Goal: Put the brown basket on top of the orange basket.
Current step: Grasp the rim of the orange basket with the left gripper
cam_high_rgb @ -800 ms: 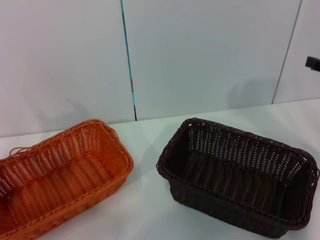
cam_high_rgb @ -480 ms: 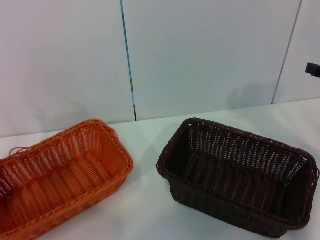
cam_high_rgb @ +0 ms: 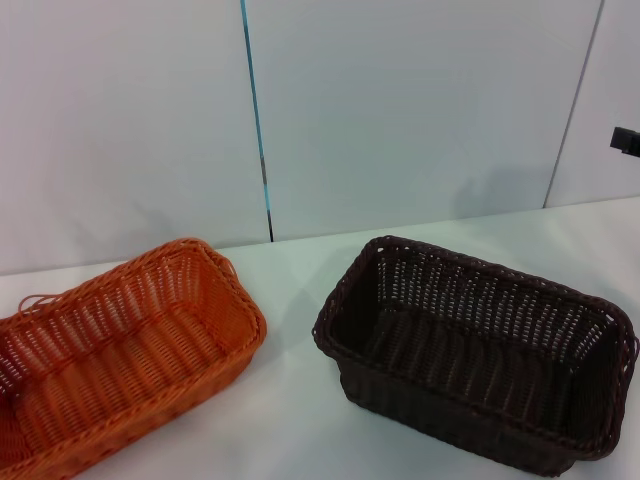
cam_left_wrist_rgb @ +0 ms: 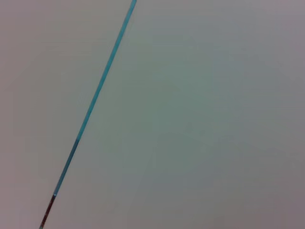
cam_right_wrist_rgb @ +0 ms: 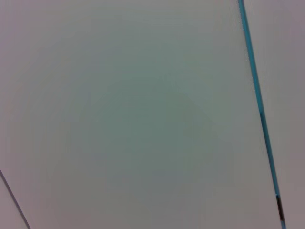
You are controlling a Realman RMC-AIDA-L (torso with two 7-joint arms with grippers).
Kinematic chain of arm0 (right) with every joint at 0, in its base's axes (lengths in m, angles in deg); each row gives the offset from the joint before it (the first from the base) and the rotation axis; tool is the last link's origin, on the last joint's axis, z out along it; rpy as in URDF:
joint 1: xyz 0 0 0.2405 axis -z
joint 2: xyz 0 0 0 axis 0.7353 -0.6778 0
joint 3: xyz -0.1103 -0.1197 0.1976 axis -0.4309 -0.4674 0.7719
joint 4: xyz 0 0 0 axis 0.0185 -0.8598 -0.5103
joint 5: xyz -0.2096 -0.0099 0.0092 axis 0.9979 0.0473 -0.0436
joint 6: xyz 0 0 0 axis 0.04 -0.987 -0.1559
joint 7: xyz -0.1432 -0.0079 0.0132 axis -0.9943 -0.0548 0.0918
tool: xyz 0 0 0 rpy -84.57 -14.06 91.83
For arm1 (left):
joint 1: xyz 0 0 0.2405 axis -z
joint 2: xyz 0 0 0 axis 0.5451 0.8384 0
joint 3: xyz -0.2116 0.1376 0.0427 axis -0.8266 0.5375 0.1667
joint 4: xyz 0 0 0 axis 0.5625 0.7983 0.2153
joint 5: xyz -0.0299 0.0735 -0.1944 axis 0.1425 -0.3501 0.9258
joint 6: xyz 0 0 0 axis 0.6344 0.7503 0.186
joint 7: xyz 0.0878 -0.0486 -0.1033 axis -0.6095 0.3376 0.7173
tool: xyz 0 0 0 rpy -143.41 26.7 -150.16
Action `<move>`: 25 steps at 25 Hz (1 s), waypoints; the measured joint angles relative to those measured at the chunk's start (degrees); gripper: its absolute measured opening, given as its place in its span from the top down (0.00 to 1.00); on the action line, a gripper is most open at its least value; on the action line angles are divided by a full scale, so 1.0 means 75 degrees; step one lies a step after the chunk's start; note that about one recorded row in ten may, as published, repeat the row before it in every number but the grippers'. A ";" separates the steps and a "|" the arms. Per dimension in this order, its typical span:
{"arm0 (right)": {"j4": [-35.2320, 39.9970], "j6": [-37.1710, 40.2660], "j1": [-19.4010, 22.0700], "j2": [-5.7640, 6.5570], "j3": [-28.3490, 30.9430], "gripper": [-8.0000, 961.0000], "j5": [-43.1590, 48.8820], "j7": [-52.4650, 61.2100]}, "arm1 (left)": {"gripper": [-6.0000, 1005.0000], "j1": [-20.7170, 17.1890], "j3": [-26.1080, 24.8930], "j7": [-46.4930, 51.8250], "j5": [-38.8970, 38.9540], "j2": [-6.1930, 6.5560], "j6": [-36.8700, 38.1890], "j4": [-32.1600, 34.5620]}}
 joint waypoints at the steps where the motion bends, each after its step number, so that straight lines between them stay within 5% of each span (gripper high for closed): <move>1: 0.0000 0.0004 -0.0001 0.0000 0.0000 0.20 0.0000 0.0000 | 0.12 -0.0010 0.0000 0.0003 -0.0001 0.0002 -0.0001 0.0000; 15: 0.0126 0.0045 -0.0069 0.0005 0.0002 0.20 0.0000 -0.0050 | 0.12 -0.0488 0.0066 0.1080 -0.1046 0.0017 -0.0001 -0.1056; 25: 0.0253 0.0088 -0.0095 0.0030 -0.0013 0.20 0.0017 -0.0069 | 0.12 -0.0681 0.0073 0.2964 -0.3212 0.0027 -0.0361 -0.2177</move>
